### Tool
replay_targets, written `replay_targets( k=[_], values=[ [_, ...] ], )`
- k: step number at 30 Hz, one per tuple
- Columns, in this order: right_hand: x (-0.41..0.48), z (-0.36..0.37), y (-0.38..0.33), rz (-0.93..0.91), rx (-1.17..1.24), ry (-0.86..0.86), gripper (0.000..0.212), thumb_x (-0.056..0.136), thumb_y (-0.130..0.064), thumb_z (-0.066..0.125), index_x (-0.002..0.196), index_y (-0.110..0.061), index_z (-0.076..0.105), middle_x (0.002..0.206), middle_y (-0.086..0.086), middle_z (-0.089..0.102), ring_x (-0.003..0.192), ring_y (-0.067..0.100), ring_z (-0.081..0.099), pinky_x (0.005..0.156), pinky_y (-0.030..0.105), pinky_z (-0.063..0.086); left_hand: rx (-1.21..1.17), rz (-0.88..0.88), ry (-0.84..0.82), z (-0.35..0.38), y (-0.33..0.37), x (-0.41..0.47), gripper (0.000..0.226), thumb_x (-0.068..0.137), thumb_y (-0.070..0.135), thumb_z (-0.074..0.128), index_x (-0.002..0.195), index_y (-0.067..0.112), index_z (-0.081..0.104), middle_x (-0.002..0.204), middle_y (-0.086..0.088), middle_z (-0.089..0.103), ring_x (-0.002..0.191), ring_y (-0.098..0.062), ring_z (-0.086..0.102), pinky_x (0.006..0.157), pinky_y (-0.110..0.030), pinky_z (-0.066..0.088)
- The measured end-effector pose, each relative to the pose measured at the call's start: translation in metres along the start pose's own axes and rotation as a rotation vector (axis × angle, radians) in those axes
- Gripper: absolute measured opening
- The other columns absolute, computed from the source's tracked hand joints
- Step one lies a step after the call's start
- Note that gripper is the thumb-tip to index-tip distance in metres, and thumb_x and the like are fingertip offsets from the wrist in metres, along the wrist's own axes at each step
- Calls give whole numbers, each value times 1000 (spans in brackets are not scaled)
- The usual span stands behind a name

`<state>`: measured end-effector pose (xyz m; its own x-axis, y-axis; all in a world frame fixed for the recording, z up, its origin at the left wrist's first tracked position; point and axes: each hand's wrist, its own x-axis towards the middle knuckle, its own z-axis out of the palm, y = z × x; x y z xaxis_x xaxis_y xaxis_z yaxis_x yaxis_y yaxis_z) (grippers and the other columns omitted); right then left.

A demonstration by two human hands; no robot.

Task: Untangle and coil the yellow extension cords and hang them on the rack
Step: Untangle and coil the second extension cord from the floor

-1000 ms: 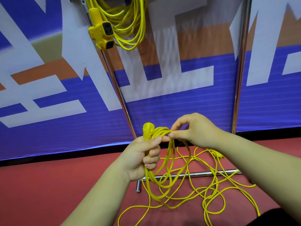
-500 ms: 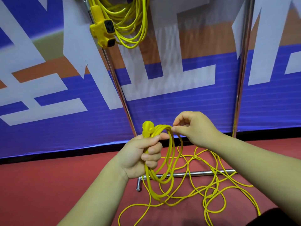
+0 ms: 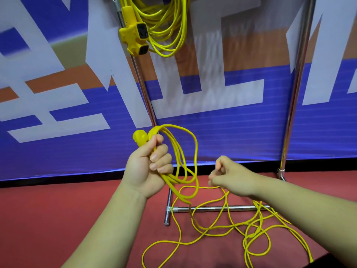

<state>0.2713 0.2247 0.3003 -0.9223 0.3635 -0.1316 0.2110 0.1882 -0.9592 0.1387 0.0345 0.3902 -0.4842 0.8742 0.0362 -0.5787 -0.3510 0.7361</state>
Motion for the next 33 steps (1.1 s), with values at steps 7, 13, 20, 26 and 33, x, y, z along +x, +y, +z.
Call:
replay_targets(
  k=[7, 13, 20, 26, 33],
  values=[
    [10, 39, 22, 41, -55, -216, 43, 82, -11, 75, 91, -17, 34, 115, -4, 63, 124, 15, 57, 99, 35, 49, -69, 93, -17, 0, 13, -9, 23, 100, 33, 43, 85, 21, 57, 49, 8, 35, 37, -3, 31, 42, -15, 26],
    [2, 67, 20, 107, 88, -460, 42, 69, -10, 71, 85, -17, 33, 79, -3, 66, 90, 18, 70, 77, 26, 44, -192, 175, 45, -11, 27, -18, 22, 99, 32, 46, 88, 19, 59, 49, 9, 34, 36, -4, 33, 40, -15, 30],
    [-6, 52, 9, 200, 151, -427, 29, 87, -7, 69, 83, -18, 43, 78, 9, 71, 68, 20, 67, 54, 23, 43, -143, 230, 185, -25, 40, -32, 14, 94, 28, 52, 94, 20, 62, 52, 10, 37, 37, -3, 36, 43, -11, 38],
    [-7, 26, -18, 193, 187, -69, 16, 89, -8, 70, 81, -14, 58, 64, 5, 63, 52, 10, 58, 51, 23, 50, 429, 177, 283, -22, 22, -37, 15, 94, 16, 55, 105, 12, 64, 55, 3, 42, 40, -7, 33, 42, -21, 37],
    [-24, 8, -52, -67, 206, 59, 12, 91, 4, 59, 90, -6, 64, 90, 17, 75, 64, 15, 61, 67, 29, 49, 724, 30, 336, -12, -17, -25, 25, 96, 20, 63, 119, 12, 69, 52, 1, 33, 40, -9, 28, 42, -23, 31]
  ],
)
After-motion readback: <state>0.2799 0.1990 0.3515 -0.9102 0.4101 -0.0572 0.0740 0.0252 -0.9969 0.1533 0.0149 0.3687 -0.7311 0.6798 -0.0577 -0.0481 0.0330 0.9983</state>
